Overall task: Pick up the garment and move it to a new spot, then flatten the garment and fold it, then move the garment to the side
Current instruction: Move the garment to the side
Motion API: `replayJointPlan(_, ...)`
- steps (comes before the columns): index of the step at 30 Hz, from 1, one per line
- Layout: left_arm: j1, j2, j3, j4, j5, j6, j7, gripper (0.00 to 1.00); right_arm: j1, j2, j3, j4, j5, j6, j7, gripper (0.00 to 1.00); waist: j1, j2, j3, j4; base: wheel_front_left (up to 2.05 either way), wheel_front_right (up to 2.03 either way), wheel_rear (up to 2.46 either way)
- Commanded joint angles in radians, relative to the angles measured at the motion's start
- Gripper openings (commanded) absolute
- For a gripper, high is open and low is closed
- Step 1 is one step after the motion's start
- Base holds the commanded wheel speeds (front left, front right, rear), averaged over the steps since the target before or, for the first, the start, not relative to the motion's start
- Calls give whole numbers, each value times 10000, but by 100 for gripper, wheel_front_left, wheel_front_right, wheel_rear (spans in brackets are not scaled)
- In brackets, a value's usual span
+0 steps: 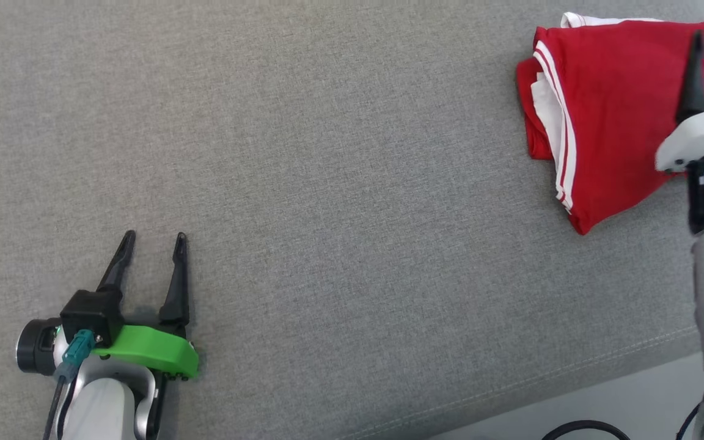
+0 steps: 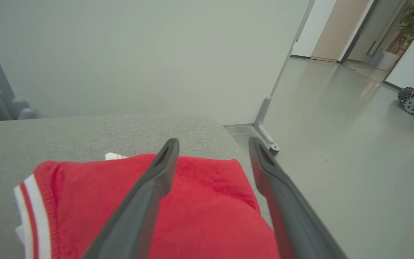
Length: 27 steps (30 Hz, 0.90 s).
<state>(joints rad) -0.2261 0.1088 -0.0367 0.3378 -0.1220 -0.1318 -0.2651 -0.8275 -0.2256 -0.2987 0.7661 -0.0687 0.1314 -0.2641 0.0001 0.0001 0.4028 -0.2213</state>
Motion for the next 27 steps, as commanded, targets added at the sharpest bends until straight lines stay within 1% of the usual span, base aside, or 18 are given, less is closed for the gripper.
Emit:
replayJointPlan(1, 91, -14, 128, 83, 76, 26, 26, 100, 379, 189, 226, -272, 58, -19, 5, 100, -1, -1, -372, 105, 0, 0, 0)
replayJointPlan(5, 319, -186, 354, 76, 148, 26, 20, 100, 1363, 964, 1505, -964, 603, -17, 5, 100, -1, -1, -885, 232, 0, 0, 0)
replayJointPlan(9, 523, -339, 637, 97, 73, 26, 20, 100, 2195, 1297, 2843, -1428, 1581, -17, 5, 100, -1, -1, -1312, 421, 0, 0, 0)
replayJointPlan(11, 574, -414, 869, 125, -25, 46, 20, 100, 2573, 1372, 3177, -1696, 2001, -19, 5, 100, -1, -1, -1471, 538, 0, 0, 0)
replayJointPlan(13, 577, -486, 897, 165, 4, 43, 20, 100, 2944, 1477, 3455, -1896, 2250, -17, 5, 100, -1, -1, -1605, 650, 0, 0, 0)
replayJointPlan(17, 640, -503, 960, 245, 59, 35, 20, 100, 3466, 1583, 3652, -2199, 2487, -17, 5, 100, -1, -1, -1876, 894, 0, 0, 0)
replayJointPlan(20, 672, -546, 1009, 293, 47, 32, 20, 100, 3853, 1639, 3396, -2405, 2546, -17, 5, 100, -1, -1, -2055, 1084, 0, 0, 0)
replayJointPlan(23, 711, -561, 1017, 363, 12, 30, 20, 100, 4225, 1692, 3327, -2541, 2324, -17, 5, 100, -1, -1, -2273, 1302, 0, 0, 0)
replayJointPlan(27, 905, -572, 974, 435, -115, 27, 20, 100, 4725, 1686, 3516, -2603, 1979, -19, 5, 100, -1, -1, -2664, 1511, 0, 0, 0)
